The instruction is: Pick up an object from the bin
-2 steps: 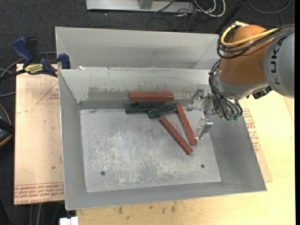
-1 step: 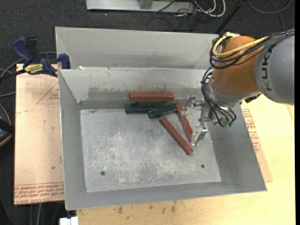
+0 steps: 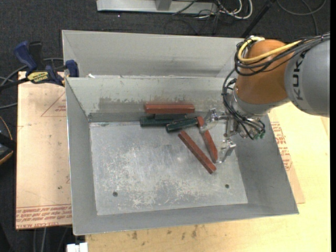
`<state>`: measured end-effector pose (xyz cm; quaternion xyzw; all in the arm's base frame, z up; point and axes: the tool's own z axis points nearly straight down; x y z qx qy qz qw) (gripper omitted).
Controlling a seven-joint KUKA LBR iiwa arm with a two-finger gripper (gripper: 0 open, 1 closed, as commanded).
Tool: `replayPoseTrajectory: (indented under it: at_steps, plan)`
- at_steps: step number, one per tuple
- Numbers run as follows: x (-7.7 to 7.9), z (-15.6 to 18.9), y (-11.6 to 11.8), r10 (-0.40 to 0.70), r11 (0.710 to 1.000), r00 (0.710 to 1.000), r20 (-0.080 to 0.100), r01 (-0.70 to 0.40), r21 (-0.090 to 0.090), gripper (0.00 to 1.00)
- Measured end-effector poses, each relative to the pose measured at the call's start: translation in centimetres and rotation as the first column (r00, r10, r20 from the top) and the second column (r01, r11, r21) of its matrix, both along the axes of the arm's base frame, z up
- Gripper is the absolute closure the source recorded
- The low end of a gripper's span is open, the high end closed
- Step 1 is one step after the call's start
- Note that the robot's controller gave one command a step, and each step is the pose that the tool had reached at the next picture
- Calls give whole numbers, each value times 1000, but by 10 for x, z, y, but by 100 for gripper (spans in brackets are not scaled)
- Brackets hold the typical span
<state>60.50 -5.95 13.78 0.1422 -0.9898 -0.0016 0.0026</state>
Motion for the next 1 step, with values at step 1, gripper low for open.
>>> replayPoseTrajectory:
  at_steps: [1]
  plan:
    - [-38, -17, -15, 55, 999, 998, 14, -55, -2, 0]
